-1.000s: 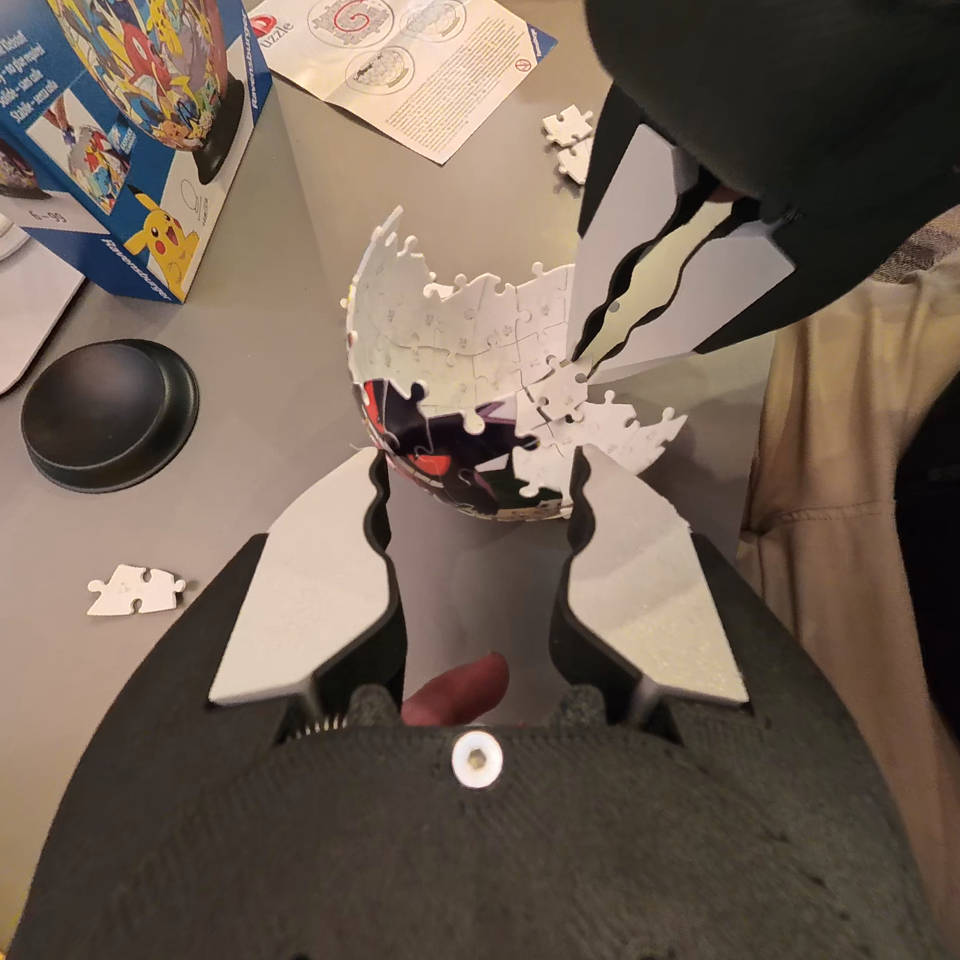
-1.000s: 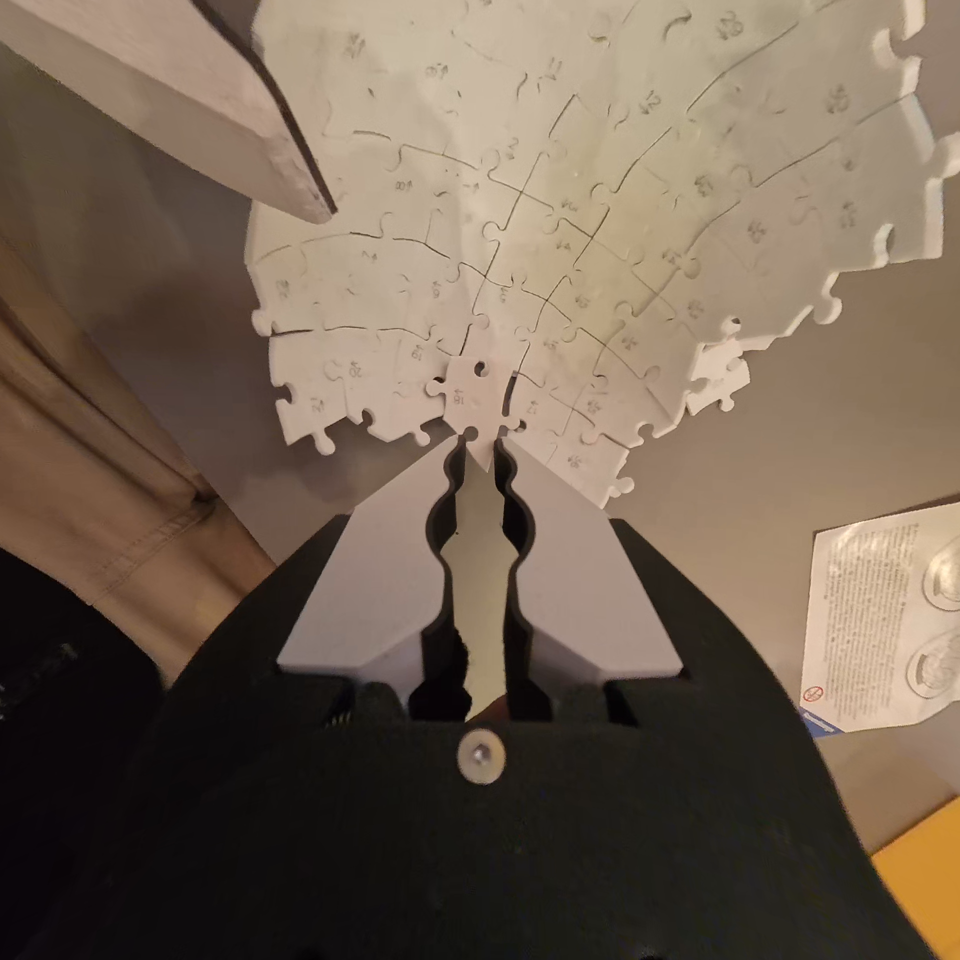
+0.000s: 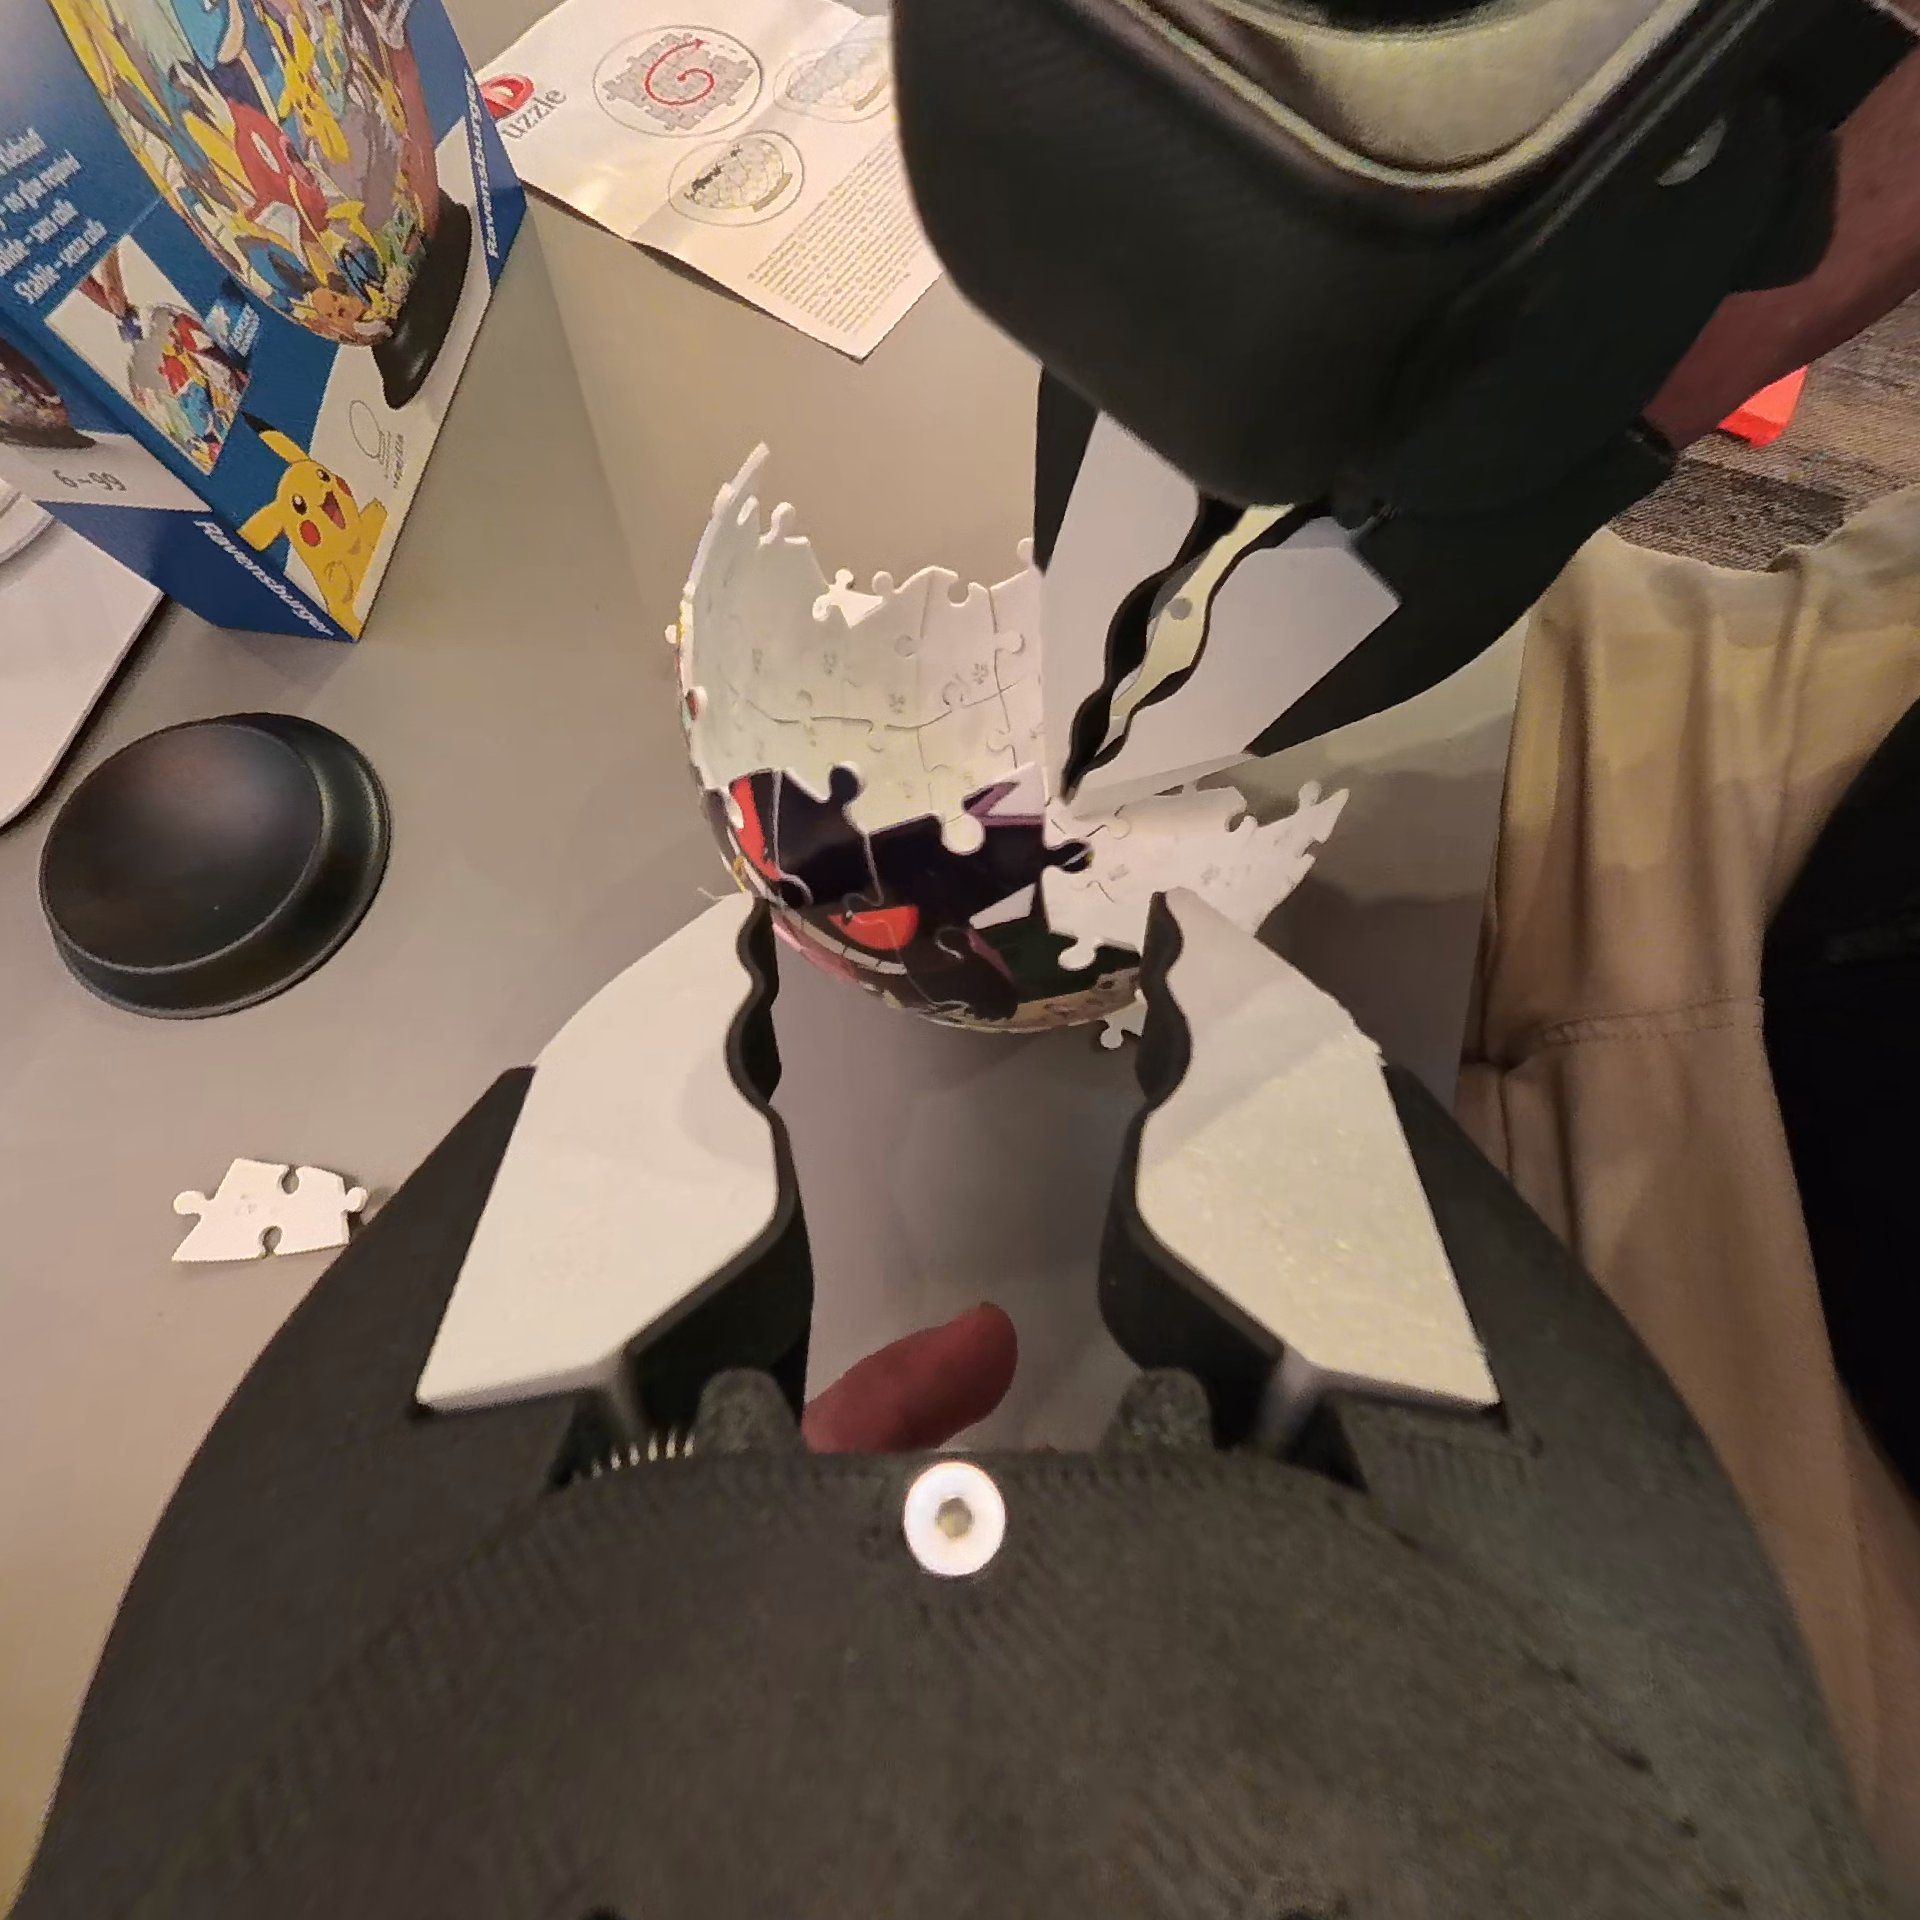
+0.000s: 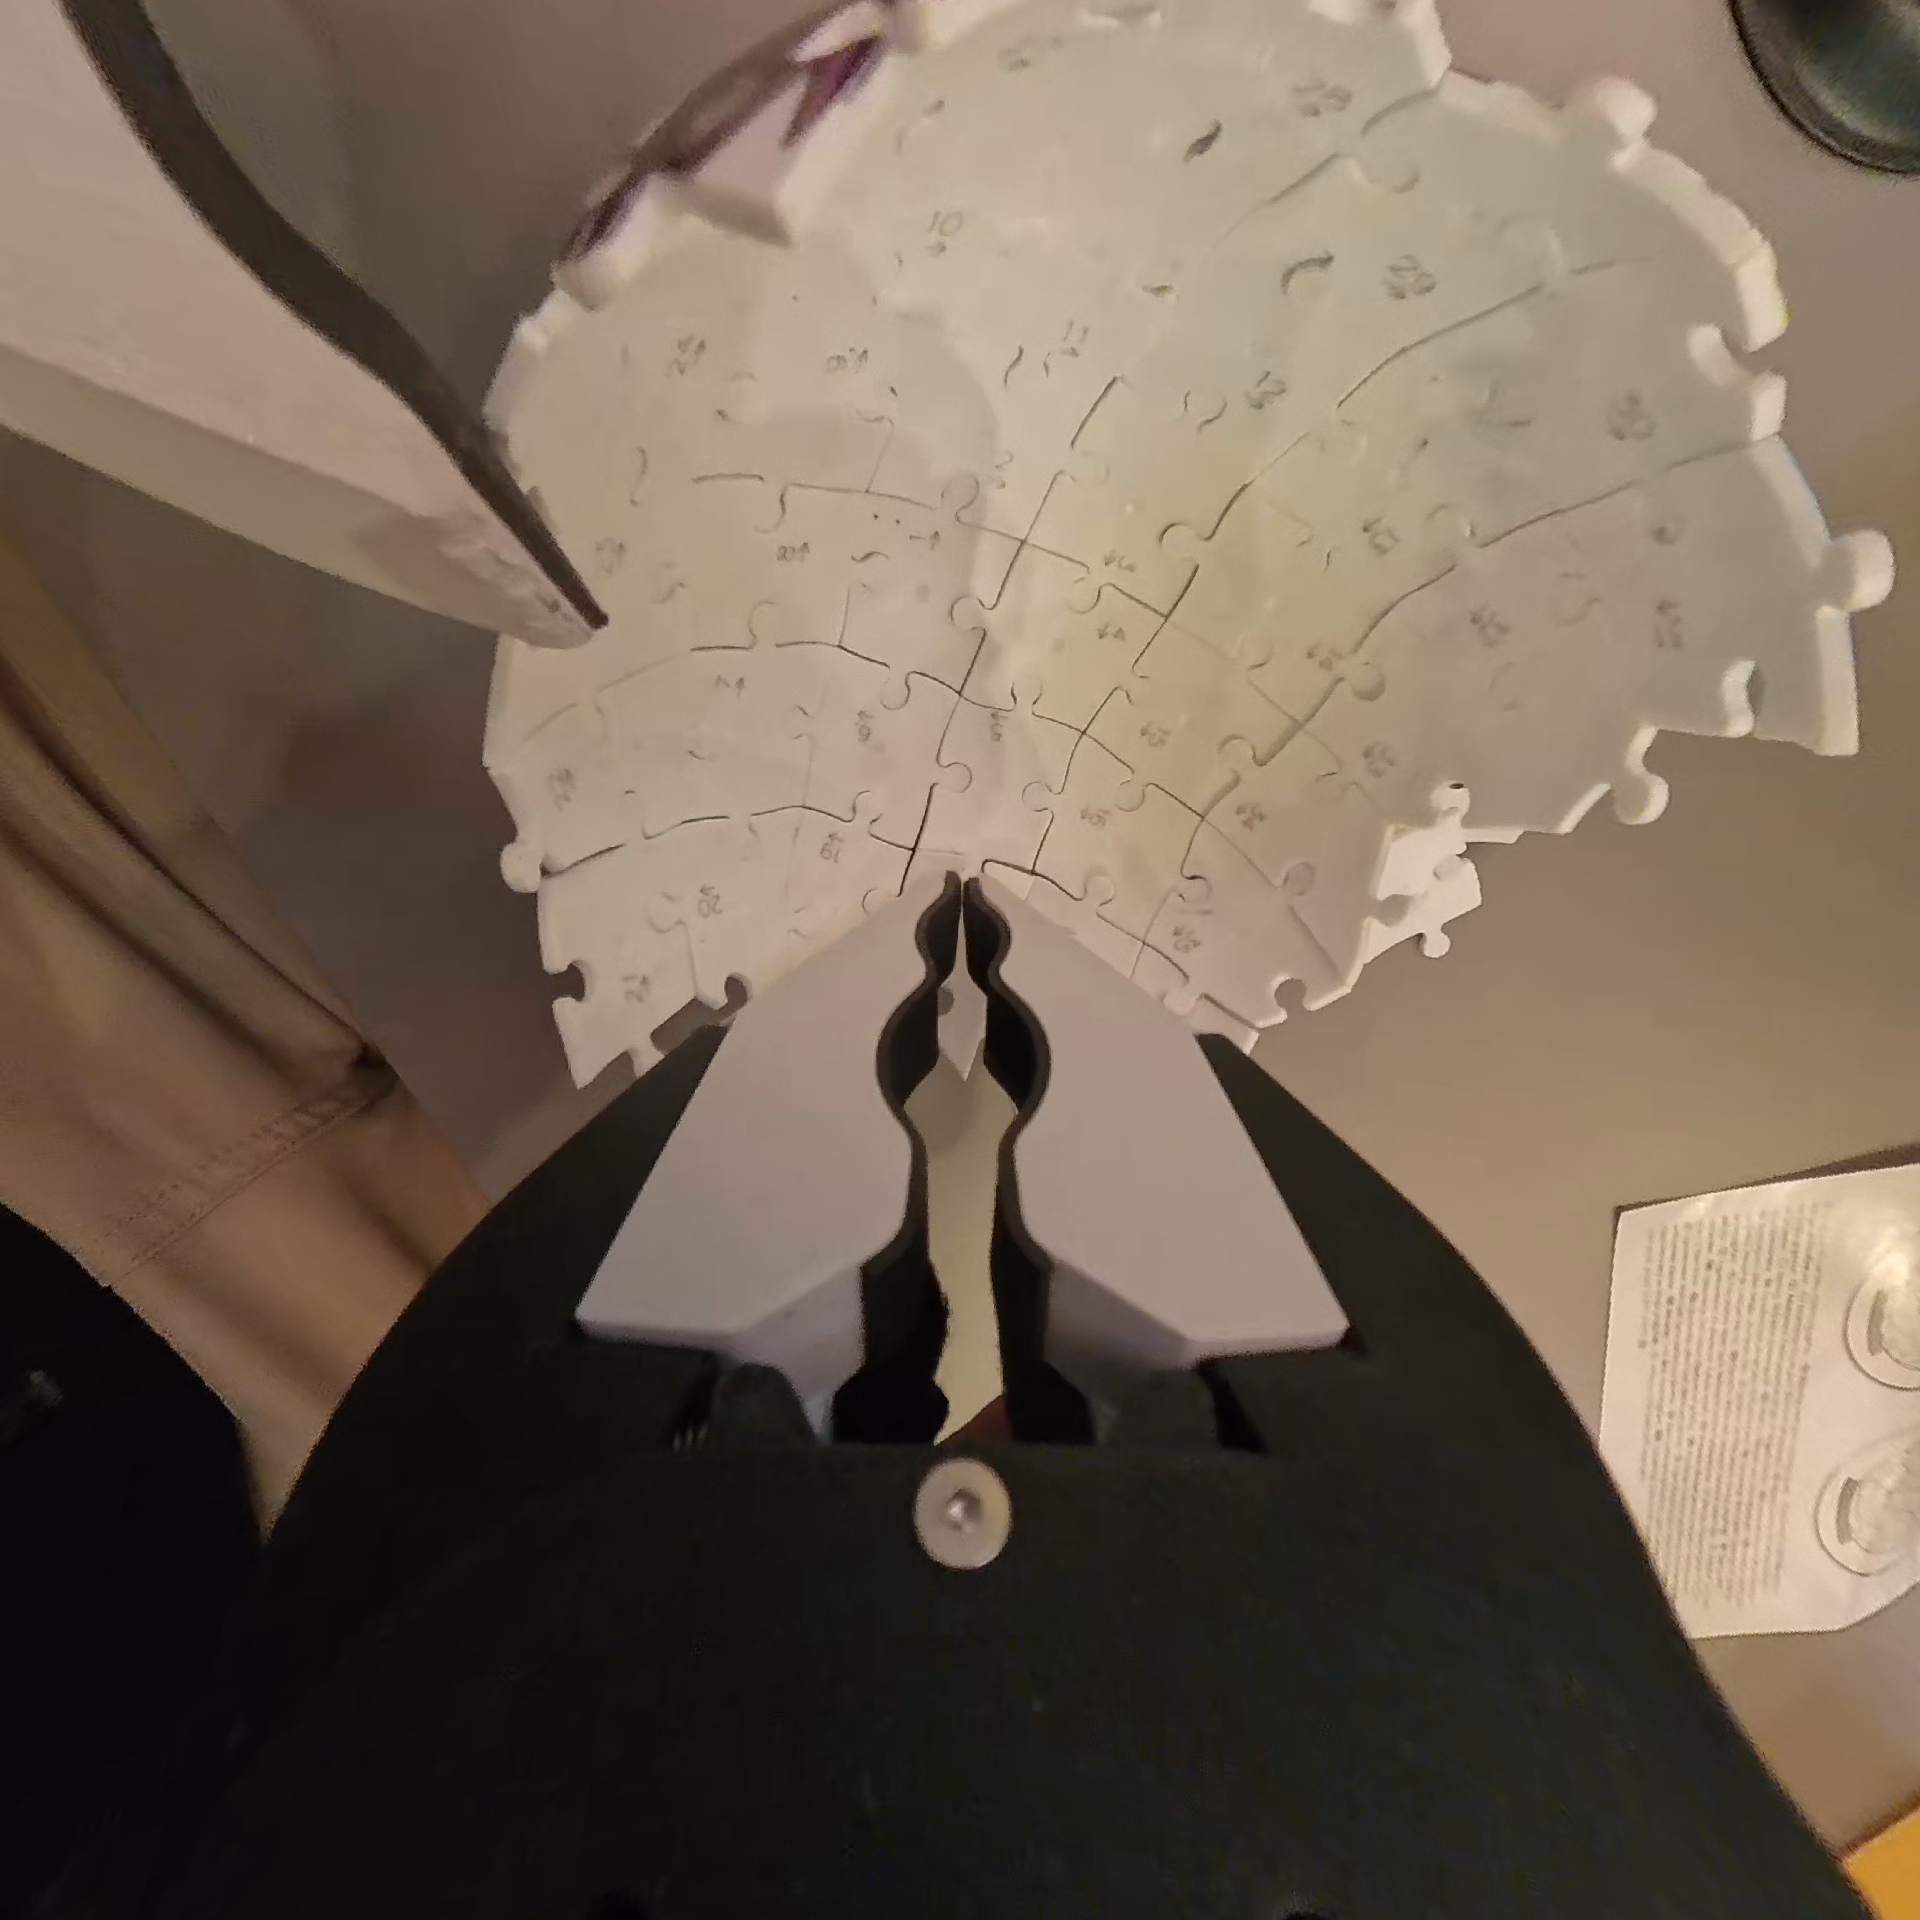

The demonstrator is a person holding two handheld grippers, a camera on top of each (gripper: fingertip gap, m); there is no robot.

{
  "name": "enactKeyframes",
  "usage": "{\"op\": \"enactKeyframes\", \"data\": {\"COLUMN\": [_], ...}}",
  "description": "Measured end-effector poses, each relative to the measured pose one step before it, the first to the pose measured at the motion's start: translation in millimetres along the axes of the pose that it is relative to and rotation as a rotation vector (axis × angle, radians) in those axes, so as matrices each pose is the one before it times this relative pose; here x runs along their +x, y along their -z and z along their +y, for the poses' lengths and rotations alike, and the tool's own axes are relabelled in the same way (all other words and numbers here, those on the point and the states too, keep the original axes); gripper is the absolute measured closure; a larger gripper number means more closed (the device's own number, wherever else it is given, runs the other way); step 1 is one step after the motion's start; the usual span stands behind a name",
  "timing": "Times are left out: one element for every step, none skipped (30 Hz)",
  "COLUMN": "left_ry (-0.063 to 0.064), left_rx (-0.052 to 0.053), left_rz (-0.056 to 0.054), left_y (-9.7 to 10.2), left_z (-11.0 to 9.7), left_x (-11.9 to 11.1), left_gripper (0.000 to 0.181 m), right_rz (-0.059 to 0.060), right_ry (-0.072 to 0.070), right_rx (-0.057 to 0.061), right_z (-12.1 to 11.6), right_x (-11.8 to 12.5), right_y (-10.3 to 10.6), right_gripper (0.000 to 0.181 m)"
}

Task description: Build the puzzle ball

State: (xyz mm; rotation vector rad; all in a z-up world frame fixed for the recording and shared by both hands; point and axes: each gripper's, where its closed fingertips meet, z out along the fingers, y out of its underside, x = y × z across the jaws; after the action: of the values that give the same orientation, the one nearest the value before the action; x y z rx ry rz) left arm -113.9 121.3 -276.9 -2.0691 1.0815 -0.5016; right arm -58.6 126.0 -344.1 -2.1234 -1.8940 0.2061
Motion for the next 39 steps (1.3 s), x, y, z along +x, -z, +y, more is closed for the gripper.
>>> {"op": "enactKeyframes", "data": {"left_ry": [-0.0005,-0.0017,-0.0013,-0.0008,-0.0007,-0.0014,-0.002,-0.0007,-0.0001,-0.0032,-0.0023,-0.0004,-0.0015,0.0005,0.0023,0.0004,-0.0008,0.0006,0.0001,-0.0012,-0.0005,0.0,0.0002,-0.0005,-0.0005,-0.0014,-0.0006,0.0031,0.0037,0.0012,0.0001,-0.0006,0.0007,0.003,0.0036,0.0033,0.0026,0.0022,0.0024], "left_rx": [0.0003,0.002,0.0019,0.0026,0.0027,0.0021,0.0017,0.0015,0.0007,0.0011,0.0003,-0.0008,0.0002,0.0006,0.0004,0.0002,0.0009,0.0018,0.0022,0.0023,0.002,0.0033,0.0031,0.0023,0.0002,0.0006,0.0,0.0011,0.0018,0.001,-0.0007,-0.0022,0.0007,0.0044,0.0025,0.0023,0.0015,-0.001,0.0004], "left_rz": [0.0024,0.0002,0.0007,0.0012,0.0012,-0.0002,-0.0016,-0.0002,0.0032,-0.0019,-0.0017,-0.001,-0.0025,-0.0024,-0.0014,-0.0036,-0.0042,-0.0009,-0.0008,-0.0015,-0.0014,-0.0024,-0.0011,-0.0017,-0.0011,-0.0028,-0.0013,-0.0019,-0.002,-0.0028,-0.0037,-0.0045,-0.0039,-0.0036,-0.003,-0.0034,-0.0042,-0.0045,-0.0041], "left_y": [-0.06,-0.07,0.19,0.29,0.22,0.11,0.03,0.1,0.02,-0.03,0.0,0.14,0.22,0.42,0.33,0.38,0.57,0.57,0.46,0.41,0.28,0.19,0.33,0.45,0.54,0.68,0.74,0.84,0.68,0.63,0.76,1.03,1.32,1.44,1.57,1.63,1.5,1.42,1.27], "left_z": [-0.08,-0.32,-0.36,-0.59,-0.66,-0.58,-0.36,-0.28,-0.29,-0.24,-0.16,0.04,0.03,0.19,0.25,0.18,0.03,-0.16,-0.16,-0.22,-0.3,-0.47,-0.6,-0.31,0.04,0.26,0.6,0.5,0.32,0.45,0.55,0.88,0.4,-0.02,0.35,0.27,0.47,0.71,0.37], "left_x": [0.56,0.27,0.25,0.21,0.28,0.24,-0.13,0.09,0.47,0.02,-0.11,-0.29,-0.46,-0.76,-0.57,-0.87,-1.0,-0.48,-0.36,-0.26,-0.31,-0.41,-0.22,-0.47,-0.39,-0.76,-0.77,-1.06,-1.05,-1.06,-1.2,-1.39,-1.47,-1.66,-1.6,-1.54,-1.64,-1.54,-1.5], "left_gripper": [0.114,0.114,0.114,0.114,0.114,0.114,0.114,0.114,0.114,0.114,0.114,0.114,0.114,0.114,0.114,0.114,0.114,0.114,0.114,0.114,0.114,0.114,0.114,0.114,0.114,0.114,0.115,0.115,0.115,0.115,0.115,0.115,0.115,0.115,0.115,0.115,0.115,0.115,0.115], "right_rz": [-0.0009,-0.0031,-0.0022,-0.0019,-0.0024,-0.0032,-0.0022,0.0,-0.0015,0.0008,0.0018,0.0011,0.0003,0.0006,-0.0004,-0.0005,0.0003,-0.0012,-0.0017,-0.0001,0.0,0.0006,0.0003,-0.0004,0.0001,-0.001,-0.0021,-0.0007,0.0003,-0.0008,0.0,0.002,0.0023,-0.0001,-0.0012,-0.0009,-0.0008,-0.0006,-0.0024], "right_ry": [-0.0026,-0.0012,-0.0022,-0.0026,-0.0037,-0.0038,-0.0036,-0.0023,-0.0023,0.0011,-0.0002,-0.0004,-0.0001,-0.001,-0.0006,-0.0011,0.0015,0.0017,0.0003,0.0027,0.0016,0.004,0.004,0.005,0.0036,-0.0019,-0.0014,0.0018,0.0014,0.0001,0.0036,0.0051,0.0052,0.0022,0.0035,0.0042,0.0061,0.0051,0.0015], "right_rx": [-0.0008,-0.0009,-0.0005,0.0009,0.0013,0.0021,0.003,0.003,0.001,0.0023,0.0032,0.0041,0.0047,0.0045,0.0046,0.0056,0.0065,0.0043,0.0002,0.0004,0.0007,0.0007,0.0012,0.0031,0.0073,0.0076,0.0043,0.0038,0.0046,0.003,0.0036,0.0052,0.0062,0.0039,0.0037,0.0034,0.0042,0.0076,0.0032], "right_z": [-0.15,-0.24,-0.14,-0.22,-0.19,-0.24,-0.37,-0.25,0.09,-0.31,-0.42,-0.56,-0.79,-0.86,-0.92,-1.25,-1.42,-1.26,-0.96,-1.03,-1.0,-1.11,-1.07,-1.2,-1.52,-1.51,-1.14,-1.24,-1.51,-1.49,-1.75,-2.18,-2.2,-2.23,-2.15,-2.21,-2.57,-3.04,-2.64], "right_x": [0.32,-0.19,0.1,0.12,0.08,-0.11,0.14,0.35,0.04,0.19,0.23,0.31,0.32,0.37,0.37,0.48,0.46,0.14,0.03,0.21,0.13,0.28,0.18,-0.13,-0.11,-0.02,0.04,0.24,0.42,0.36,0.19,0.25,-0.09,-0.06,-0.22,-0.03,-0.08,-0.31,-0.25], "right_y": [-0.4,-0.29,-0.18,-0.35,-0.36,-0.28,-0.35,-0.29,-0.34,-0.16,-0.32,-0.4,-0.39,-0.42,-0.35,-0.6,-0.66,-0.67,-0.49,-0.61,-0.82,-0.75,-0.52,-0.59,-0.78,-0.61,-0.44,-0.46,-0.7,-0.69,-0.66,-0.95,-0.94,-0.88,-0.96,-0.99,-0.93,-1.15,-1.24], "right_gripper": [0.181,0.181,0.181,0.181,0.181,0.181,0.181,0.181,0.181,0.181,0.181,0.181,0.181,0.181,0.181,0.181,0.181,0.181,0.181,0.181,0.181,0.181,0.181,0.181,0.181,0.181,0.181,0.181,0.181,0.181,0.181,0.181,0.181,0.181,0.181,0.181,0.181,0.181,0.181]}}
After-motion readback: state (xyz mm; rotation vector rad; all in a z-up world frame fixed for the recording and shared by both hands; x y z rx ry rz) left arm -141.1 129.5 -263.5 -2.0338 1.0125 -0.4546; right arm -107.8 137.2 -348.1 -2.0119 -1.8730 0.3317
